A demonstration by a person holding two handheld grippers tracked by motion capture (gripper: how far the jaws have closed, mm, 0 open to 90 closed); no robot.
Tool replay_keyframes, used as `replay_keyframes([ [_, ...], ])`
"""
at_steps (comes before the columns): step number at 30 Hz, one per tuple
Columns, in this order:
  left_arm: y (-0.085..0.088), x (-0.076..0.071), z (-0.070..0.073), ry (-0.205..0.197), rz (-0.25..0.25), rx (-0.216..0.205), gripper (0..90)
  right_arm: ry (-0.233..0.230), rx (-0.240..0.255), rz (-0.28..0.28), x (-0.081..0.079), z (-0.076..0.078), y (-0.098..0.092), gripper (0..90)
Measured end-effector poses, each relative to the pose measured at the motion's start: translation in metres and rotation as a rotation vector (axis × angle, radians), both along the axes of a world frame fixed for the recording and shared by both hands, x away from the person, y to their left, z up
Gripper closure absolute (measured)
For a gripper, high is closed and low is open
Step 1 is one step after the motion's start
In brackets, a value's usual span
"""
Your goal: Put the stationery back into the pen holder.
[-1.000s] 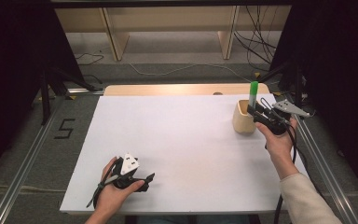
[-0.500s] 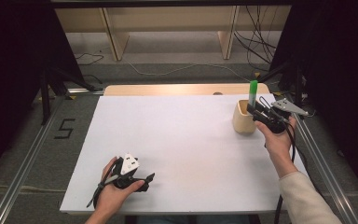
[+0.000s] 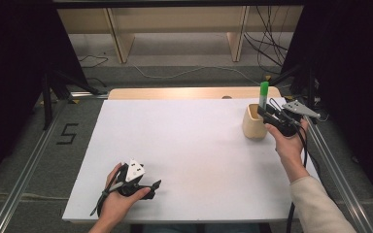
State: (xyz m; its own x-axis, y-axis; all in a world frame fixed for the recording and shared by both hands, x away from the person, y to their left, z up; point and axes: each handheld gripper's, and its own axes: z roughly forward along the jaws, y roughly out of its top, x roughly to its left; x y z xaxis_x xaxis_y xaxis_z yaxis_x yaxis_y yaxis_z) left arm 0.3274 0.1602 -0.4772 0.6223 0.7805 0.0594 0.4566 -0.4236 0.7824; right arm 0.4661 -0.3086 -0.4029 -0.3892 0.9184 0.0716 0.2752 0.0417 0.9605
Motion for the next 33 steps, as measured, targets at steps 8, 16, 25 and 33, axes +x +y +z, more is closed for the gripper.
replay_keyframes([
  [8, 0.0, 0.0, 0.0, -0.001, 0.001, -0.002, 16.3, -0.002, -0.005, -0.006, 0.003, 0.0, 0.001, 66.0],
  [16, 0.0, 0.0, 0.0, -0.002, 0.001, -0.003, 16.3, -0.005, -0.01, -0.01, 0.008, 0.001, 0.002, 66.0],
  [25, 0.0, 0.0, 0.0, -0.001, 0.0, 0.0, 16.3, 0.0, -0.014, -0.014, 0.011, -0.001, 0.001, 66.0],
  [33, 0.0, 0.0, 0.0, -0.001, 0.001, -0.002, 16.3, 0.006, -0.014, -0.023, 0.015, -0.004, -0.001, 66.0],
])
